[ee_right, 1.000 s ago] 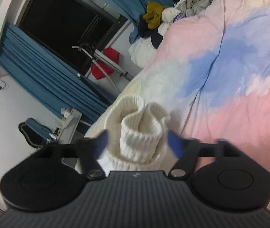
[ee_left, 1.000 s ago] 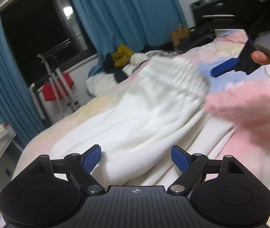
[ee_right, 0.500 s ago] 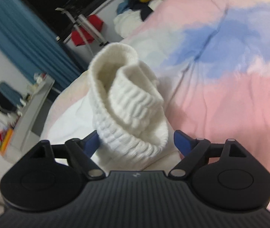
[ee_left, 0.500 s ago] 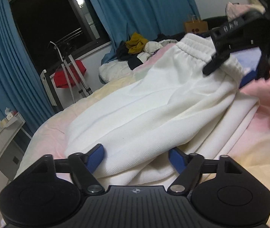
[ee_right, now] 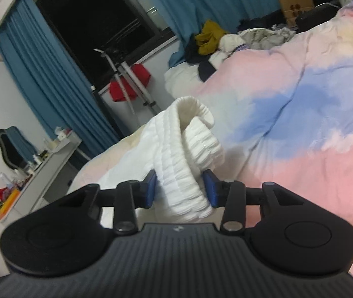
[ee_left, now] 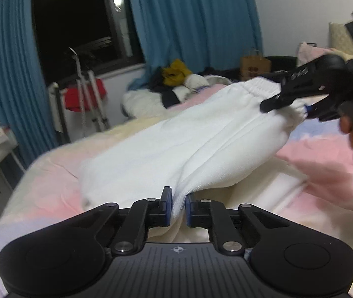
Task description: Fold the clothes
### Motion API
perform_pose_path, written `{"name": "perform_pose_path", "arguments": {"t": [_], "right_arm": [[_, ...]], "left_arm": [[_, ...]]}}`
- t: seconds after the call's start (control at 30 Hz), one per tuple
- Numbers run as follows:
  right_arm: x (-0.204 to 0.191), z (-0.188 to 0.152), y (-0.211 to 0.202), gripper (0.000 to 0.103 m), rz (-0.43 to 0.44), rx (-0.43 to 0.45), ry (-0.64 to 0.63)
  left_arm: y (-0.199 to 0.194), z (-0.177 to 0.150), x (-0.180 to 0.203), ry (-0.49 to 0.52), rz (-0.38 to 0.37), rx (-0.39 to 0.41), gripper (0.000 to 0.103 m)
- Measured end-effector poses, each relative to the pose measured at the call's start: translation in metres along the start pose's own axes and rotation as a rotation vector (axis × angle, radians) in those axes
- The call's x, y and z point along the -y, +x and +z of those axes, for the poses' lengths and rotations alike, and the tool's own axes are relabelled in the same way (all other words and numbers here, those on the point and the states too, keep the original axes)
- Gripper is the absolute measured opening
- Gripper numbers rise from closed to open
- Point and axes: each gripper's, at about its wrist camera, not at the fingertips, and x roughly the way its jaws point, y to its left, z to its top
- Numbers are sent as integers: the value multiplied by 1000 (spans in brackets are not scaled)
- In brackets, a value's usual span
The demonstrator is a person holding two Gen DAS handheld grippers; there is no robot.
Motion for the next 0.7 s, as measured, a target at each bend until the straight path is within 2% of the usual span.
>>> {"name": "perform_pose_path", "arguments": {"t": [0.13,0.27,0.3,0.33,0.4,0.47,0.53,0.57,0.63,0.7], "right_arm": [[27,-12,23,43,-75,-109,63],[46,-15,30,46,-35,-158,173],[47,-15,29,47,-24,-159,187],[47,-14,27,49,-17,-160,196],[45,-15,25,63,-24,-172,196],[44,-18,26,69,-32,-206,194],[42,-24,30,74,-6,-255,198],[41,-26,34,80,18,-287,188],[35,-32,41,81,1,-311,133],[35,-35,49,84,0,-312,118]], "left_arm": [[12,-10,0,-10,-35,-50,13],[7,-13,-7,-36,-65,-31,21],[3,-12,-12,-61,-77,-24,34],[0,-12,-16,-87,-87,-20,53],[-9,-10,-29,-160,-132,3,72],[-20,-9,-46,-261,-200,38,79],[-28,-9,-69,-403,-251,73,85],[-28,-9,-80,-468,-244,75,86],[-24,-13,-101,-583,-215,66,88],[-12,-21,-118,-654,-154,3,88]]}}
